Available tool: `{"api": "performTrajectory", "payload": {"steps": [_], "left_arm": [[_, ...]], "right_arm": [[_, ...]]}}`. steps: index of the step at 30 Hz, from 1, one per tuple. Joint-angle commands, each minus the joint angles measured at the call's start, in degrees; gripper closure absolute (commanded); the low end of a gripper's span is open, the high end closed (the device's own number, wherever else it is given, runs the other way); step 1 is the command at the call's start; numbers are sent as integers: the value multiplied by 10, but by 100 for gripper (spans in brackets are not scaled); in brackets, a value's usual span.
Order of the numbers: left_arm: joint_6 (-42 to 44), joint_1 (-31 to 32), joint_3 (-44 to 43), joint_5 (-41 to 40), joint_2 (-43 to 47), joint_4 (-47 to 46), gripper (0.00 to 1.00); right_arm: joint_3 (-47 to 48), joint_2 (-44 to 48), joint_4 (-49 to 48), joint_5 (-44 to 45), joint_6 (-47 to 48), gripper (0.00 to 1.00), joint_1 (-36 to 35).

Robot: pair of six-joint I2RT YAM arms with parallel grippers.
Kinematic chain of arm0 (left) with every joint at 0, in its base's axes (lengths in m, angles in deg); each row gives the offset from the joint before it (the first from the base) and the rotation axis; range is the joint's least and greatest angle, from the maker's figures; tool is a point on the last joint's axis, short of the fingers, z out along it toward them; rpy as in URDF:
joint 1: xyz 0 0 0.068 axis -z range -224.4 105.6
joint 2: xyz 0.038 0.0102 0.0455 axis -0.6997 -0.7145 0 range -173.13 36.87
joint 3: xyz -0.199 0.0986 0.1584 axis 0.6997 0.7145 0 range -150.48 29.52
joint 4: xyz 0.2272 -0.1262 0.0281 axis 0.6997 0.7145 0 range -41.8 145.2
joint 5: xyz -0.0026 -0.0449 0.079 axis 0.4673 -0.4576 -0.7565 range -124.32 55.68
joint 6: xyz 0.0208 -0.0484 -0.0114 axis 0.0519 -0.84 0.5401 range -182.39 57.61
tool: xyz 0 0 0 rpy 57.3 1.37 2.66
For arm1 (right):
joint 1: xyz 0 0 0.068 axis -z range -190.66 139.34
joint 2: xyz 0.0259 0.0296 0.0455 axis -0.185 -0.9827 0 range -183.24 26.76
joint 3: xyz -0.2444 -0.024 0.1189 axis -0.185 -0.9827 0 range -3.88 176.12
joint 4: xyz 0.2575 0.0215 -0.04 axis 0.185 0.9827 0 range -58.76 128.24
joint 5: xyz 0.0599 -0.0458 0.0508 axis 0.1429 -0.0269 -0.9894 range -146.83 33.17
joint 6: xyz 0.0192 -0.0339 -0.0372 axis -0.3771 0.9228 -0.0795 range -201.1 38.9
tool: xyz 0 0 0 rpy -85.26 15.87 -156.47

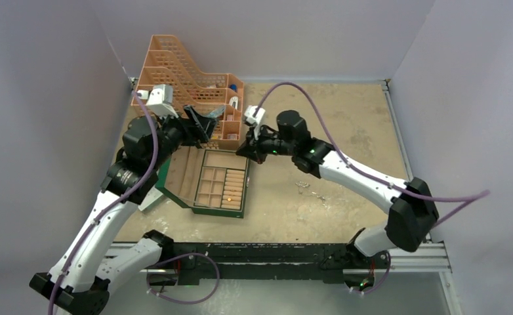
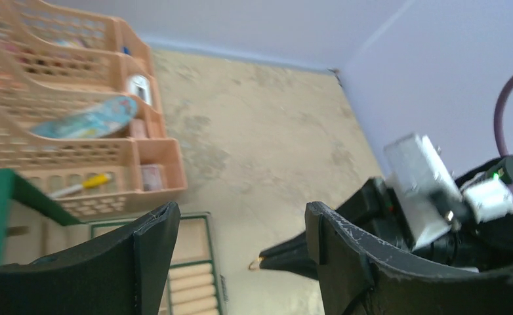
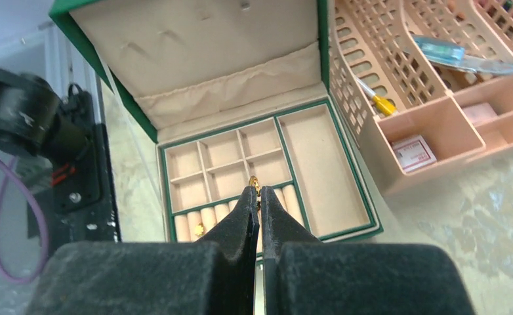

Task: Organize the mixed jewelry

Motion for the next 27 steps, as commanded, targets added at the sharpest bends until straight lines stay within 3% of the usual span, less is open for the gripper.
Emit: {"api": "performTrajectory", "payload": {"steps": [1, 8, 16, 27], "left_arm": [[81, -3, -19, -135, 22, 28, 30], [98, -3, 29, -309, 56, 42, 28], [99, -4, 47, -293, 67, 31, 27], [74, -21, 45, -256, 58, 38, 27]], "right_arm": [[74, -55, 75, 30, 149, 100, -36], [105, -119, 128, 95, 182, 100, -66], [141, -187, 195, 108, 195, 100, -95], [144, -218, 215, 114, 187, 100, -113]]}}
